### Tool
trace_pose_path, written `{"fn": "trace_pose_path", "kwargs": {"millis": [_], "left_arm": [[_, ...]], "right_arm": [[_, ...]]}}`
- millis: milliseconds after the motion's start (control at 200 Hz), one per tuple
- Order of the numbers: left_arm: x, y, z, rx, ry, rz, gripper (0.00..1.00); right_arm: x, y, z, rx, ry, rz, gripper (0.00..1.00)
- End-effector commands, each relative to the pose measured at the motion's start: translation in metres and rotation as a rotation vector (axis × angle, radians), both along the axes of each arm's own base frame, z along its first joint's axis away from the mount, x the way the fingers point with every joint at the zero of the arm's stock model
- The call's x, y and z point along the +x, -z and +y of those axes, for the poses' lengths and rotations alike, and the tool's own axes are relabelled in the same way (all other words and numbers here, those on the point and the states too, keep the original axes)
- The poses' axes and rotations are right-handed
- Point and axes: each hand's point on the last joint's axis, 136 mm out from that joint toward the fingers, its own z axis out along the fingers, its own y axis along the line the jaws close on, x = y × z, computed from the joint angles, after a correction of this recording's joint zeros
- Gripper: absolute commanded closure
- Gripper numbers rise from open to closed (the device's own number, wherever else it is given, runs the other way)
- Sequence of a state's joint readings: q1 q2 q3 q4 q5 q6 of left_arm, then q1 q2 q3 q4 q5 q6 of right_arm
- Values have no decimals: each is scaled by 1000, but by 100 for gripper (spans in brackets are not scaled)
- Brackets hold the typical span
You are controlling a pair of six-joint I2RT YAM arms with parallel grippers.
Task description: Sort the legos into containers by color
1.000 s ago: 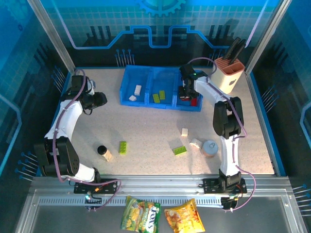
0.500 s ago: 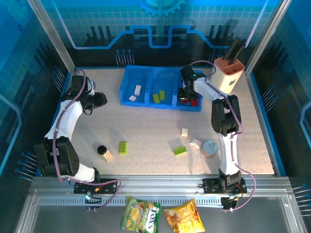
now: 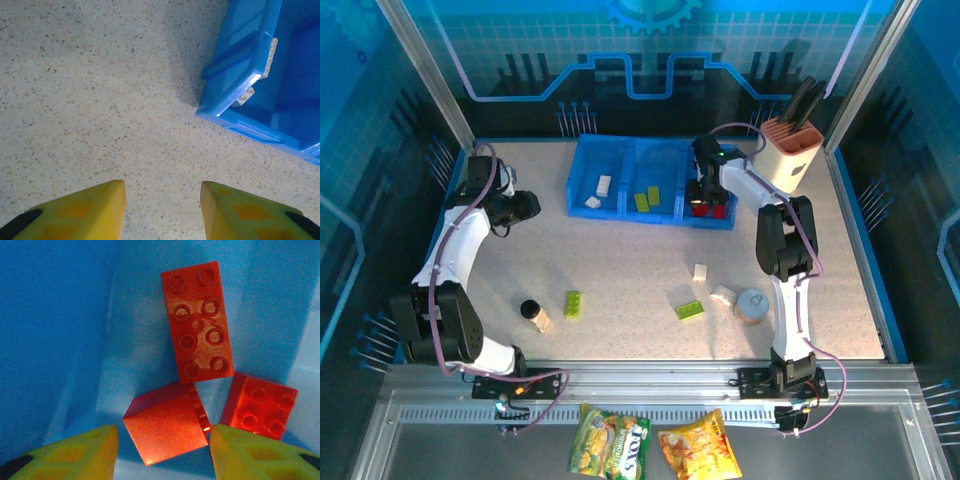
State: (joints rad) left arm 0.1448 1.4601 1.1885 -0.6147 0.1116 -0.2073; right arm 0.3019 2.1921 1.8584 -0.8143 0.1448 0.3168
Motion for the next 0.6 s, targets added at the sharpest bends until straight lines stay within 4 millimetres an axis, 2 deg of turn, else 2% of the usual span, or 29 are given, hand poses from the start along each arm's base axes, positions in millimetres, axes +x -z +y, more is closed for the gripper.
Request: {"fn": "trace_pose_path", "kwargs": {"millis": [0, 335, 595], "left_arm": [[-1, -1, -5, -17, 20, -8, 55], [-3, 4, -16, -10, 61, 20, 55], [-12, 7, -45, 11, 136, 85, 54]], "right_arm": [[-6, -34, -2, 21, 4, -44, 48], [-34, -54, 3, -1, -21, -57, 48], [-64, -58, 10, -23, -44, -53, 48]]}}
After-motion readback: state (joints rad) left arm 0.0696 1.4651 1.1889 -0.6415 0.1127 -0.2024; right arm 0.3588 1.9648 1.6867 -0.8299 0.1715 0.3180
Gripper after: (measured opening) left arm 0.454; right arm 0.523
